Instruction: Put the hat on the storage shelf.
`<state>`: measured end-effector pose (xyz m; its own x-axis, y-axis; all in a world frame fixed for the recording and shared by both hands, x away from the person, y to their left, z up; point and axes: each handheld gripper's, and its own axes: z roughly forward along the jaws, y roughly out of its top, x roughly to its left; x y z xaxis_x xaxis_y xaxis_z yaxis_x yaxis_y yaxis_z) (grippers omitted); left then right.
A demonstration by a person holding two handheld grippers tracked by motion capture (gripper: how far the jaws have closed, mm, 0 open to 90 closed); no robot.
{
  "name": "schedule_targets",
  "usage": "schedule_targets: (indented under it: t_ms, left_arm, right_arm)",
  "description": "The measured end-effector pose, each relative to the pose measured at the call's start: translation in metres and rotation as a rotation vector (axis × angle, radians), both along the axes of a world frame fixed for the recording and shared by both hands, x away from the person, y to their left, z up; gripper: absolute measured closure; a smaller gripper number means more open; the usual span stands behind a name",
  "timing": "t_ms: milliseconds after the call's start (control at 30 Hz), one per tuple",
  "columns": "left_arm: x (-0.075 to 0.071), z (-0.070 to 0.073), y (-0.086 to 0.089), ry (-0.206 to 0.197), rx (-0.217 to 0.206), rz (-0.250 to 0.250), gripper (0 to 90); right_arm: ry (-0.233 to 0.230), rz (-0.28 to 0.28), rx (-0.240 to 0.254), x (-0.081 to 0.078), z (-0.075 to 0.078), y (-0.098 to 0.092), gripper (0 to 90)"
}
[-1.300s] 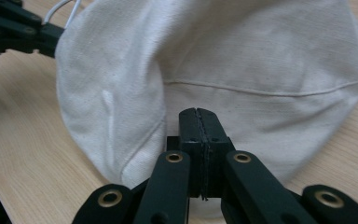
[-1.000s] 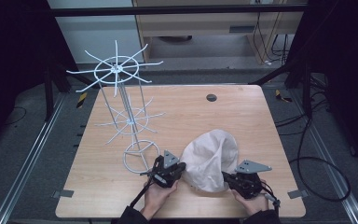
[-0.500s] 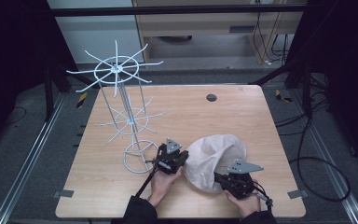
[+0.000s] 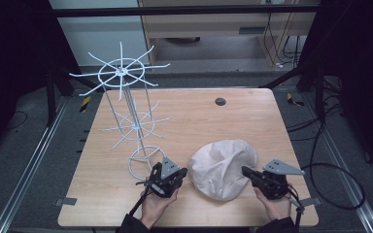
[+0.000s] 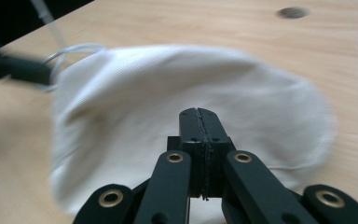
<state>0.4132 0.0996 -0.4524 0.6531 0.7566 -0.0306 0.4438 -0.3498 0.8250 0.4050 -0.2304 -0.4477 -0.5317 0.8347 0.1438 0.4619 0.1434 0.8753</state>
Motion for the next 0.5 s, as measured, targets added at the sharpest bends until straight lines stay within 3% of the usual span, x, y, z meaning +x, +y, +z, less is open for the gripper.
schedule_targets:
  t_ms: [67, 133, 267, 400, 500]
  left_arm:
    - [-0.007, 0.002, -0.004, 0.013, -0.012, -0.020, 89.2]
    - [-0.017, 0.003, -0.009, -0.001, 0.007, -0.043, 89.2]
    - [-0.026, 0.002, -0.019, 0.004, -0.005, -0.080, 89.3]
    - [-0.024, -0.003, -0.028, 0.016, 0.007, -0.082, 89.2]
    - [-0.019, -0.007, -0.032, 0.033, -0.007, -0.080, 89.3]
  right_arm:
    - [-0.012, -0.044, 0.004, 0.006, 0.002, -0.009, 90.0]
    - [-0.022, -0.076, 0.015, 0.013, 0.005, -0.016, 90.0]
    - [-0.036, -0.111, 0.015, 0.031, 0.009, -0.021, 90.0]
    - [-0.028, -0.128, 0.002, 0.055, 0.006, -0.019, 90.0]
    - [-0.019, -0.136, 0.003, 0.074, 0.001, -0.016, 90.0]
